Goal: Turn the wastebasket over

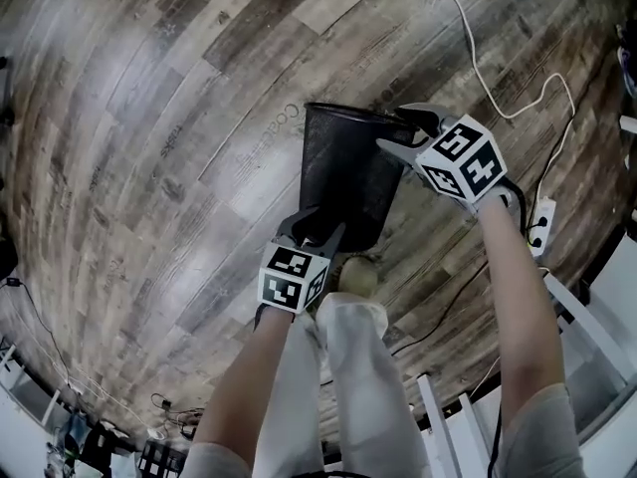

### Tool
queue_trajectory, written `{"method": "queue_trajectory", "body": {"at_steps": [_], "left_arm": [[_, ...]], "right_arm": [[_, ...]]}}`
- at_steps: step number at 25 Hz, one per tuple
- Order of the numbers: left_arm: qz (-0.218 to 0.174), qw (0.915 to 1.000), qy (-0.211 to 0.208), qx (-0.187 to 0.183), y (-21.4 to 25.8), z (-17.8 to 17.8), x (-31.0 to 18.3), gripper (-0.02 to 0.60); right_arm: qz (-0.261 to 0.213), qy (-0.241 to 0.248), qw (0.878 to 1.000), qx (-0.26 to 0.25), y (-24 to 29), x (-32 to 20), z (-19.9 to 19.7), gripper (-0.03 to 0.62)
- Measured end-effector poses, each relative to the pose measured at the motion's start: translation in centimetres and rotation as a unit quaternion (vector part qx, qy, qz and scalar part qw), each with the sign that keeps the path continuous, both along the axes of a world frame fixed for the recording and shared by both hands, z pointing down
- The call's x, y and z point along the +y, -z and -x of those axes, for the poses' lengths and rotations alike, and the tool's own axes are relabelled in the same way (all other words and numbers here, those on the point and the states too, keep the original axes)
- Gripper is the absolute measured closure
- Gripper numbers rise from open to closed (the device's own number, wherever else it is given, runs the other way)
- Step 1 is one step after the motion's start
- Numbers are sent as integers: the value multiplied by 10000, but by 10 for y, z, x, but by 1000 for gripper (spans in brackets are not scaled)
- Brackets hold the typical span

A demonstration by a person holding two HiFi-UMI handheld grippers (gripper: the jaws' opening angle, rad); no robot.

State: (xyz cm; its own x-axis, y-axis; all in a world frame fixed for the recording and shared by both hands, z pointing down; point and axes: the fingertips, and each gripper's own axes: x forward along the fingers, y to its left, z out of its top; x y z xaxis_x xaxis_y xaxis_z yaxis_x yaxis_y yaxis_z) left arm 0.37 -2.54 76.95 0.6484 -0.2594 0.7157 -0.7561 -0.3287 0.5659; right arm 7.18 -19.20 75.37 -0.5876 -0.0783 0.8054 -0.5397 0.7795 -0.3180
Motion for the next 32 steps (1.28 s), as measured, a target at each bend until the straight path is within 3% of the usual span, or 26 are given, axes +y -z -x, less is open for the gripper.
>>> {"method": "queue_trajectory", "body": {"at_steps": [5,7,13,17,20,26,32], "left_arm": [[-6,9999,18,-158,-10,19,2,417],[42,9998,87,-173,-14,27,5,417],[111,9994,302,-110,-16,38,7,417],[361,9936,1066,-68,-21,61,2,417],[464,9869,1534,198,-10,70,-3,417],[-8,9812,1829,622,49,66,-49,417],[-151,9771,1977,768,92,56,-74,417]], "right_arm": [[1062,770,9913,92,-10,15,13,345],[1188,1054,9872,164,-12,21,17,358],[1191,1709,9779,172,-9,29,19,414],[1181,1643,9792,-133,3,36,16,478],[1274,1458,9801,-442,18,49,16,510],[870,1464,9841,-511,45,82,20,523],[391,1975,9787,-402,74,126,37,533]]}}
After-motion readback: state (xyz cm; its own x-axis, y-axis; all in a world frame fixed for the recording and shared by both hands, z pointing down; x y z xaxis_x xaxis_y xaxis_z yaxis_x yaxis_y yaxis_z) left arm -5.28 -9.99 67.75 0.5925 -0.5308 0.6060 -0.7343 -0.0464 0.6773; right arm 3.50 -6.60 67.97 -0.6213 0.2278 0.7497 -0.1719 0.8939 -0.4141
